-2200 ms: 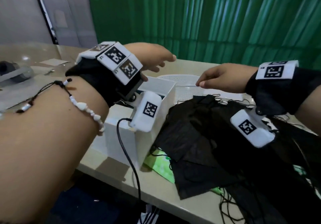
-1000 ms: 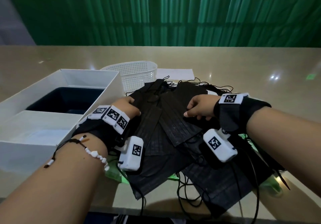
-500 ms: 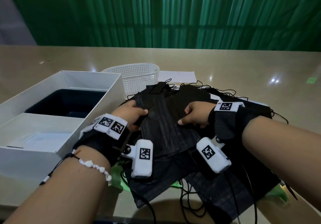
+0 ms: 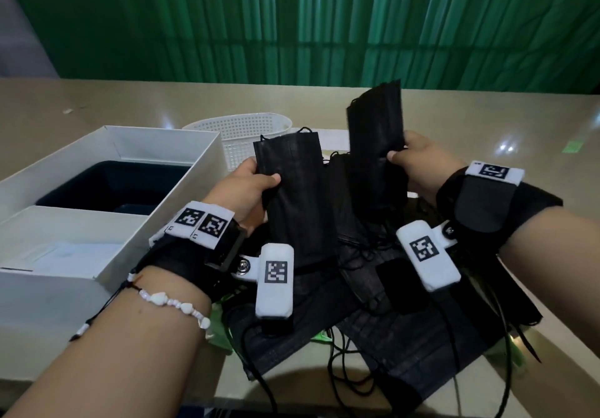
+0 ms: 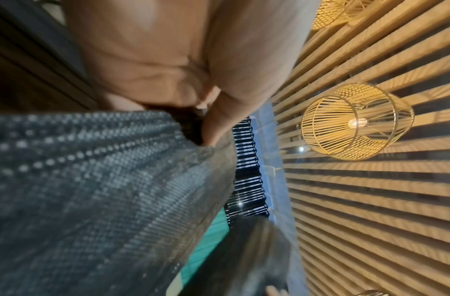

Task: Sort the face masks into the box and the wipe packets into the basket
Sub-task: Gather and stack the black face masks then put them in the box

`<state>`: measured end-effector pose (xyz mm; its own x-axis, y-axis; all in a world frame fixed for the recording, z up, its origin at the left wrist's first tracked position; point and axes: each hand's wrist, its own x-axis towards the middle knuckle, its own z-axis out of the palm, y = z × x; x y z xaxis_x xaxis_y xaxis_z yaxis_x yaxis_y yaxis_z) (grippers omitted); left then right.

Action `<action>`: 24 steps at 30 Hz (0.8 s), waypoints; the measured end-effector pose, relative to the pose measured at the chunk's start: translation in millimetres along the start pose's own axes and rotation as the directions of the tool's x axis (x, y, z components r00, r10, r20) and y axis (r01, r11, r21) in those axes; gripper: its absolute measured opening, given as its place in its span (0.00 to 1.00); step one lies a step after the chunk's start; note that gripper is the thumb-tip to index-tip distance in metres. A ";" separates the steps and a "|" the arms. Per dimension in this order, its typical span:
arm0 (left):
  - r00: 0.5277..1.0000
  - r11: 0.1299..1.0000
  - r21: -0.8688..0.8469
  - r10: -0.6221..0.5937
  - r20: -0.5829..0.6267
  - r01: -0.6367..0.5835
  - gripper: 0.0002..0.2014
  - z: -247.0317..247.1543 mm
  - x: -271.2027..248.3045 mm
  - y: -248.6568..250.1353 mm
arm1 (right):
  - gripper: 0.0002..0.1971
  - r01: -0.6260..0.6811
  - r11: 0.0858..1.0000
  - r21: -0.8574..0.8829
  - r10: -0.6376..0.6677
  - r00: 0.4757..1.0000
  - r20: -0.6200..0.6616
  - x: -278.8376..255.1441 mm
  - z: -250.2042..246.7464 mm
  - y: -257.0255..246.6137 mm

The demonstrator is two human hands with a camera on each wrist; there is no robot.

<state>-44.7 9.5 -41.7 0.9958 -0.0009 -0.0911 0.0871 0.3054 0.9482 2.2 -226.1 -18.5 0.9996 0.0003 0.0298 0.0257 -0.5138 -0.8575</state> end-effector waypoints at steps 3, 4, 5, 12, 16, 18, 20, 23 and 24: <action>0.997 0.999 -0.002 -0.037 -0.066 0.037 0.17 -4.1 2.2 -10.3 | 0.15 0.002 0.890 0.456 -0.037 0.997 0.069 -15.2 -5.4 -14.8; 0.994 0.998 -0.016 -0.058 -0.088 0.057 0.18 -6.1 2.0 -14.8 | 0.16 0.006 0.829 0.559 -0.087 0.989 0.118 -18.9 -7.3 -17.6; 0.991 0.996 -0.037 -0.086 -0.106 0.083 0.19 -7.9 1.9 -19.6 | 0.17 0.014 0.794 0.608 -0.138 0.978 0.159 -24.0 -7.6 -20.4; 0.979 0.969 -0.200 -0.168 -0.114 0.143 0.18 -3.8 -4.2 -26.5 | 0.12 -0.194 0.859 0.475 -0.045 0.894 0.446 -42.8 44.6 -10.4; 0.964 0.922 -0.294 -0.266 -0.015 0.250 0.28 4.1 -14.4 -22.5 | 0.16 -0.271 0.875 0.401 0.052 0.877 0.478 -42.8 65.1 2.1; 0.960 0.914 -0.304 -0.279 0.012 0.269 0.30 6.5 -15.8 -25.6 | 0.15 -0.292 0.887 0.358 0.101 0.879 0.466 -40.0 67.8 4.9; 0.951 0.905 -0.301 -0.307 0.030 0.302 0.30 6.9 -16.0 -28.9 | 0.13 -0.298 0.910 0.288 0.140 0.875 0.463 -37.2 66.6 6.1; 0.944 0.891 -0.320 -0.329 0.032 0.321 0.29 5.4 -13.6 -35.3 | 0.11 -0.279 0.943 0.182 0.170 0.873 0.457 -35.9 63.6 4.5; 0.946 0.890 -0.330 -0.324 0.029 0.315 0.29 4.7 -12.0 -37.5 | 0.10 -0.271 0.951 0.147 0.177 0.870 0.459 -36.5 64.3 3.2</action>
<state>-59.8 -6.5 -74.7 0.9143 -0.1271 -0.3846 0.3821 0.5855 0.7150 -33.3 -172.6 -55.4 0.8814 0.3034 -0.3621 -0.2447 -0.3626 -0.8992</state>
